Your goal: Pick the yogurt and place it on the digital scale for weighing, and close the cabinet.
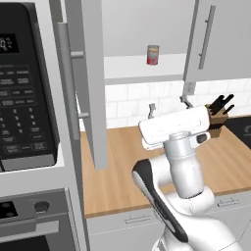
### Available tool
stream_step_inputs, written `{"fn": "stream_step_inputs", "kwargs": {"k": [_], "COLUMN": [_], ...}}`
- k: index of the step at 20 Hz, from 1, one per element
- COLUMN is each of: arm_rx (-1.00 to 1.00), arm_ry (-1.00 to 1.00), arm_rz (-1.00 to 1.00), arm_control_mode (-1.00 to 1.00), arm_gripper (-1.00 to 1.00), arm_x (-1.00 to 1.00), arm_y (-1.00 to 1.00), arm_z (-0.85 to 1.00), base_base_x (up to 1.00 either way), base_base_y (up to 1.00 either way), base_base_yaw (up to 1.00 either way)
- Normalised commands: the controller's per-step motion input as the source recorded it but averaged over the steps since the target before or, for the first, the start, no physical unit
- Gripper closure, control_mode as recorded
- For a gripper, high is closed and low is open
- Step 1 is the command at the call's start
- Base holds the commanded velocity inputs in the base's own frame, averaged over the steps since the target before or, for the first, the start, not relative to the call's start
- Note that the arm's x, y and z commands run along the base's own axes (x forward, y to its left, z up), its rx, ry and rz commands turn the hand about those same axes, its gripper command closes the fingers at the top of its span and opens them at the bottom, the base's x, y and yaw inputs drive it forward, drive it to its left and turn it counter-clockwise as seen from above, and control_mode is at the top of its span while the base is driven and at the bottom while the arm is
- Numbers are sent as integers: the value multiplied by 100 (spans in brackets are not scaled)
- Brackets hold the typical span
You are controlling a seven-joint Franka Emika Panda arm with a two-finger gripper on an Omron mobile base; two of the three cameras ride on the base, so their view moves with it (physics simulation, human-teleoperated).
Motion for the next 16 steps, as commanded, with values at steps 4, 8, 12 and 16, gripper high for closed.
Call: {"fn": "stream_step_inputs", "kwargs": {"k": [4, 8, 12, 16], "arm_rx": [-24, -15, -20, -23], "arm_ry": [-18, -6, 16, 46], "arm_rz": [-17, -23, -19, -28], "arm_control_mode": [-100, -100, -100, -100], "arm_gripper": [-100, -100, -100, -100], "arm_x": [-100, -100, -100, -77], "arm_y": [20, -9, 14, 24], "arm_z": [54, 58, 46, 7], "base_base_x": [0, 0, 0, 0], "base_base_y": [0, 0, 0, 0], "base_base_yaw": [0, 0, 0, 0]}}
